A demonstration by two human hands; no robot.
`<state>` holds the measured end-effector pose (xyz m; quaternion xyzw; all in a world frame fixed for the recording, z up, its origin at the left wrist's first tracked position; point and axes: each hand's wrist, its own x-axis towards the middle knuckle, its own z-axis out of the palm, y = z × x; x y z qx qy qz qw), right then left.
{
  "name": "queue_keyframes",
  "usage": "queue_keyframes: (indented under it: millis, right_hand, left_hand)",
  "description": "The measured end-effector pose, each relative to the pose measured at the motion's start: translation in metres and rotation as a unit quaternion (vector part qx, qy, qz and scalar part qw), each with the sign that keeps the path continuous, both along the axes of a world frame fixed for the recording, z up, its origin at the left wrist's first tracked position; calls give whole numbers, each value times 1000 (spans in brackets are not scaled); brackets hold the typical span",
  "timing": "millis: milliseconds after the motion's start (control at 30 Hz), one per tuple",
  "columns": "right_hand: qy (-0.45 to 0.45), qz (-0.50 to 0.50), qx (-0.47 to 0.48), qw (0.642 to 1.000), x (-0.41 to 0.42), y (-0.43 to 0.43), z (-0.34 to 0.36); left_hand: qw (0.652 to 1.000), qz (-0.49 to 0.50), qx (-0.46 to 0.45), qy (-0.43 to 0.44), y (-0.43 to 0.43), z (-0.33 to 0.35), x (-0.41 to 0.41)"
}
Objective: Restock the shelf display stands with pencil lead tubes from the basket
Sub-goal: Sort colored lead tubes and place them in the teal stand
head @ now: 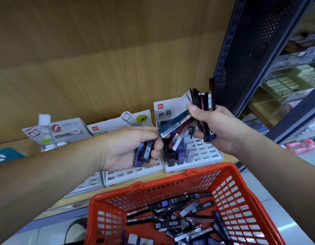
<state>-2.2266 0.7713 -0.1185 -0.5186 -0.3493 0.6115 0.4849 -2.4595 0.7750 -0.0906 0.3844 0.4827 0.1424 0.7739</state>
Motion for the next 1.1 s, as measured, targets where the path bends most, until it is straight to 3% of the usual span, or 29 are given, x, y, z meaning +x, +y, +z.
queue_keyframes:
  millis: [167,267,400,633,733,900,1000,1100]
  right_hand:
    - [-34,56,1,998,-13,-3,-3]
    - [-40,43,-10,998,-20,-2,-2]
    - [-12,11,-29,999,-30,0,3]
    - [-11,78,1,997,-57,-6,18]
    - [-39,86,-3,996,-63,-4,18]
    - [-1,65,-22,998,-66,1,16]
    - [41,66,-21,997,-70,3,15]
    - [20,80,-10,997,-77,3,16]
  left_hand:
    - [997,34,46,52,-3,-2,3]
    - [996,2,61,61,-1,4,0]
    - [979,-61,159,116,-5,9,-6]
    - [958,-44,240,149,-12,13,-10]
    - [967,-38,200,153,-7,11,-18]
    - [996,87,14,33,9,13,-38]
    - [997,83,-1,9,10,16,-50]
    - [999,43,3,23,6,17,-55]
